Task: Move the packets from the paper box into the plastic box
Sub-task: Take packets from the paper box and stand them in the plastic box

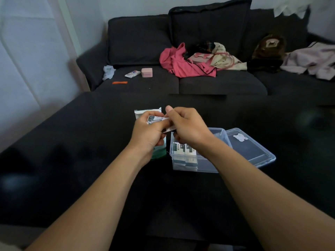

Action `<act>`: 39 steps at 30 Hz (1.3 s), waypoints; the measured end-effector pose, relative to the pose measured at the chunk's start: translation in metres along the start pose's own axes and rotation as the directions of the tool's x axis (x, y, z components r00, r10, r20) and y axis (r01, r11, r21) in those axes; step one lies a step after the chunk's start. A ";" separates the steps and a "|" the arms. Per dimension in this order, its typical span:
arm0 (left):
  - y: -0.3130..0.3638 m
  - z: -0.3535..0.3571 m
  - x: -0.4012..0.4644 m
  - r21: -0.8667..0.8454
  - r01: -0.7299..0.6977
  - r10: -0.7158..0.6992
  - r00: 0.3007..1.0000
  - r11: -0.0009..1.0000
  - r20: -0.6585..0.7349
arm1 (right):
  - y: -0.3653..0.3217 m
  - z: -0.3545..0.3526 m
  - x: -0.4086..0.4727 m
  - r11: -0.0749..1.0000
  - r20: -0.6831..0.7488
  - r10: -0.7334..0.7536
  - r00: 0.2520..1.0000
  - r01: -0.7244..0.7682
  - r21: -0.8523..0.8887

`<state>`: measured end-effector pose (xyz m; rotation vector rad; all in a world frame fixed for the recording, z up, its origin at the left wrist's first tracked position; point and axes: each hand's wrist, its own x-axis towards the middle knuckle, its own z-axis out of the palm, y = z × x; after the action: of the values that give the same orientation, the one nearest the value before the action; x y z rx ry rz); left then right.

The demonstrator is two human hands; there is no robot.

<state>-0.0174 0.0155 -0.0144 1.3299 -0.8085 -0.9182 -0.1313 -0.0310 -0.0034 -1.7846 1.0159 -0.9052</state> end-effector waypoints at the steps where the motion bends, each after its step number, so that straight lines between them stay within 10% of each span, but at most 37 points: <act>1: 0.000 0.002 -0.001 0.014 -0.003 0.003 1.000 1.000 0.005 | 0.000 -0.002 0.000 1.000 0.022 -0.008 1.000 0.008 -0.009; 7: 0.000 0.011 -0.001 0.004 -0.059 0.059 0.991 0.998 -0.120 | 0.001 -0.017 -0.005 0.975 0.145 0.072 0.987 -0.100 0.198; 13: 0.007 0.024 -0.014 -0.183 -0.049 0.042 0.998 0.982 -0.041 | -0.004 -0.009 -0.002 0.605 0.331 0.259 0.907 -0.420 0.677; 21: 0.003 0.030 -0.016 -0.171 -0.102 0.090 0.993 0.980 -0.075 | -0.015 -0.047 -0.004 0.967 0.302 0.226 0.926 -0.252 0.049; 24: 0.006 0.028 -0.019 -0.162 -0.067 0.076 0.996 0.985 0.050 | -0.019 -0.063 -0.001 0.996 0.007 0.088 0.996 -0.088 -0.008; 30: 0.009 0.032 -0.030 0.249 -0.151 0.085 0.963 0.957 0.256 | -0.020 -0.034 -0.008 0.917 0.272 -0.276 0.922 0.337 -0.212; 35: 0.007 0.032 -0.029 0.159 -0.057 0.018 0.971 0.986 0.237 | -0.008 -0.024 -0.002 0.922 -0.014 -0.279 0.960 0.264 -0.283; 39: 0.004 0.035 -0.028 0.176 0.028 -0.072 0.966 0.984 0.250 | -0.007 -0.026 -0.003 0.879 0.022 -0.259 0.966 0.246 -0.408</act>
<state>-0.0601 0.0254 -0.0066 1.4024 -1.0764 -1.0949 -0.1534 -0.0346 0.0121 -2.3041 1.0661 -0.9301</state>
